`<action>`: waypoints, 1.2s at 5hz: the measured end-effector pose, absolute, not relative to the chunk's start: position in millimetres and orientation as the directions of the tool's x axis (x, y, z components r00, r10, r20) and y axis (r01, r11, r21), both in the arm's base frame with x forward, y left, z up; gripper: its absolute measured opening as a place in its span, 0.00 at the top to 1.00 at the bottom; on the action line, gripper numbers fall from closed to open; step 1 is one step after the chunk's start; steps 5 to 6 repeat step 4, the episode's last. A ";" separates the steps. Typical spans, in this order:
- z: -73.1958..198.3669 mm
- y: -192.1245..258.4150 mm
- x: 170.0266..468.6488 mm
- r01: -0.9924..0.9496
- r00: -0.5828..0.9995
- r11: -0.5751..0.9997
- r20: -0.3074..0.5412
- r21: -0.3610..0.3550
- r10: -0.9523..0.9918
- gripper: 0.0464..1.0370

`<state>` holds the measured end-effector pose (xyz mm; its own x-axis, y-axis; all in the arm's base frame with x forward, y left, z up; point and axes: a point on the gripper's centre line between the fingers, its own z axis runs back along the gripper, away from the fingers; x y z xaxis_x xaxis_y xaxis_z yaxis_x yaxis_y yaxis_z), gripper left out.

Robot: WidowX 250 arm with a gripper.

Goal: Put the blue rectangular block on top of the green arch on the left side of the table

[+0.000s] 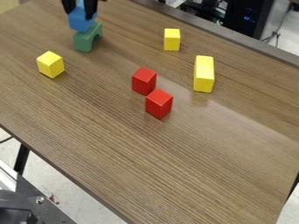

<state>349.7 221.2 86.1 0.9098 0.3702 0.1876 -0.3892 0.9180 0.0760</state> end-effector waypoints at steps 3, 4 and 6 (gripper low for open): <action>84.2 220.0 350.3 -0.389 0.911 0.916 0.186 0.094 0.368 0.51; 78.4 214.4 348.7 -0.379 0.917 0.920 0.171 0.094 0.361 0.51; 78.4 214.4 348.7 -0.379 0.917 0.920 0.171 0.094 0.361 0.51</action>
